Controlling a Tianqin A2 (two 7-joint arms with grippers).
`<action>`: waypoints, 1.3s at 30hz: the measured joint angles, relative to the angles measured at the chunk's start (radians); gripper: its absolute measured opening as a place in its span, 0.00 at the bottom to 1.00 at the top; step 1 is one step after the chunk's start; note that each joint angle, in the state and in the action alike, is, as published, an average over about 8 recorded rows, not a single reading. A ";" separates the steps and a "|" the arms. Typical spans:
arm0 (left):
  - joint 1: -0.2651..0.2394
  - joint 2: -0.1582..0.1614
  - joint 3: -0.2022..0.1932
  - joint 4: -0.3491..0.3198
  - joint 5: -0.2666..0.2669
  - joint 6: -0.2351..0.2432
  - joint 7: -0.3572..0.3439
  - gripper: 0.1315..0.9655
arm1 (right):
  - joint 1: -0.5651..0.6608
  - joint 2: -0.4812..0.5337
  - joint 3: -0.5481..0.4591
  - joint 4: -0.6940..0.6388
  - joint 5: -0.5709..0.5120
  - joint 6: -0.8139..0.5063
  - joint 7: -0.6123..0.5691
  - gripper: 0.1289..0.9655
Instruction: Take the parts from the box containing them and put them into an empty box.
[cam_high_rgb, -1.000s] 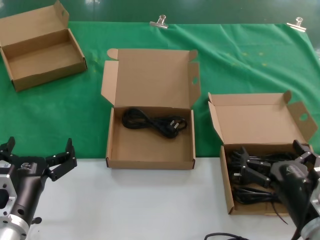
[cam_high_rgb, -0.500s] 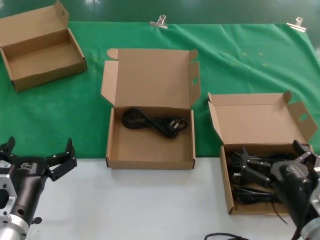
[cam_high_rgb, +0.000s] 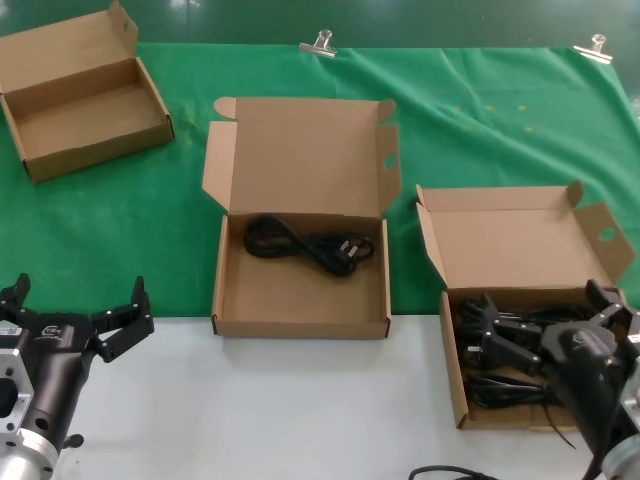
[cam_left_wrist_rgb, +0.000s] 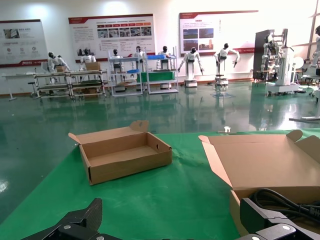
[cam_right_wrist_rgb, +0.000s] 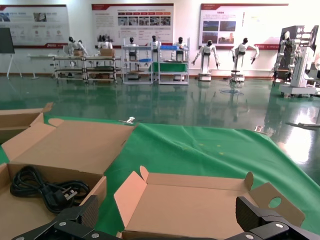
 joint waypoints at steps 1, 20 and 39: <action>0.000 0.000 0.000 0.000 0.000 0.000 0.000 1.00 | 0.000 0.000 0.000 0.000 0.000 0.000 0.000 1.00; 0.000 0.000 0.000 0.000 0.000 0.000 0.000 1.00 | 0.000 0.000 0.000 0.000 0.000 0.000 0.000 1.00; 0.000 0.000 0.000 0.000 0.000 0.000 0.000 1.00 | 0.000 0.000 0.000 0.000 0.000 0.000 0.000 1.00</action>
